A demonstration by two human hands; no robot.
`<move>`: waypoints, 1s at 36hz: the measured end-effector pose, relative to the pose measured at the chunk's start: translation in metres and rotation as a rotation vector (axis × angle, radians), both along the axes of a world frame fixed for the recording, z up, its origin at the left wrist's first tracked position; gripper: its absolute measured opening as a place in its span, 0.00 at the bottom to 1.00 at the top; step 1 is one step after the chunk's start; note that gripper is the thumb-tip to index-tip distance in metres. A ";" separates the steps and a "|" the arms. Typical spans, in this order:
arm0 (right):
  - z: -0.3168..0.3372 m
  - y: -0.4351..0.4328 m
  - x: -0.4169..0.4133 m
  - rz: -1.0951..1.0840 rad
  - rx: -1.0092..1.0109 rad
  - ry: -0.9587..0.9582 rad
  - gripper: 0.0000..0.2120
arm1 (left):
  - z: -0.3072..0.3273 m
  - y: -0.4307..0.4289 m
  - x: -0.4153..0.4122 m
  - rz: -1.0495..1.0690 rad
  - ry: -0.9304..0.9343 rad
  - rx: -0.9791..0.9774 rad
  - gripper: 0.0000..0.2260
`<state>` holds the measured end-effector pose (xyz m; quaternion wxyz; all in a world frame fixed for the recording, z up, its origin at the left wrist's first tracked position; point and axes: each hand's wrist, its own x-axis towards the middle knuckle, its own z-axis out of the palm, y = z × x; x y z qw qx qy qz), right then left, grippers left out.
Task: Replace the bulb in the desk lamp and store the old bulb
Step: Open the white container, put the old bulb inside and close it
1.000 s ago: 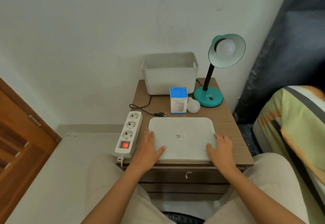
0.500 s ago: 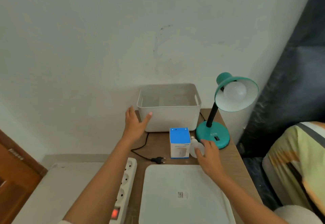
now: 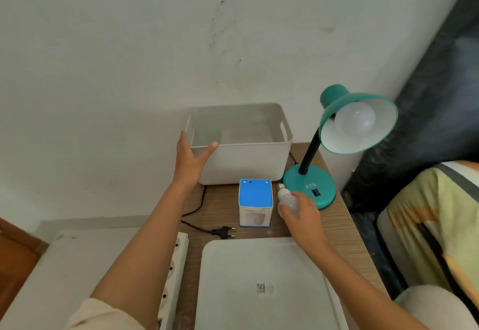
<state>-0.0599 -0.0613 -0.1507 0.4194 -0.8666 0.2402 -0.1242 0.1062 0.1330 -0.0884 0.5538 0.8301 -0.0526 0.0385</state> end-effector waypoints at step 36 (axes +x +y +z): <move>0.103 -0.010 0.206 0.471 -0.127 0.139 0.26 | -0.005 0.017 0.020 -0.087 0.034 -0.107 0.51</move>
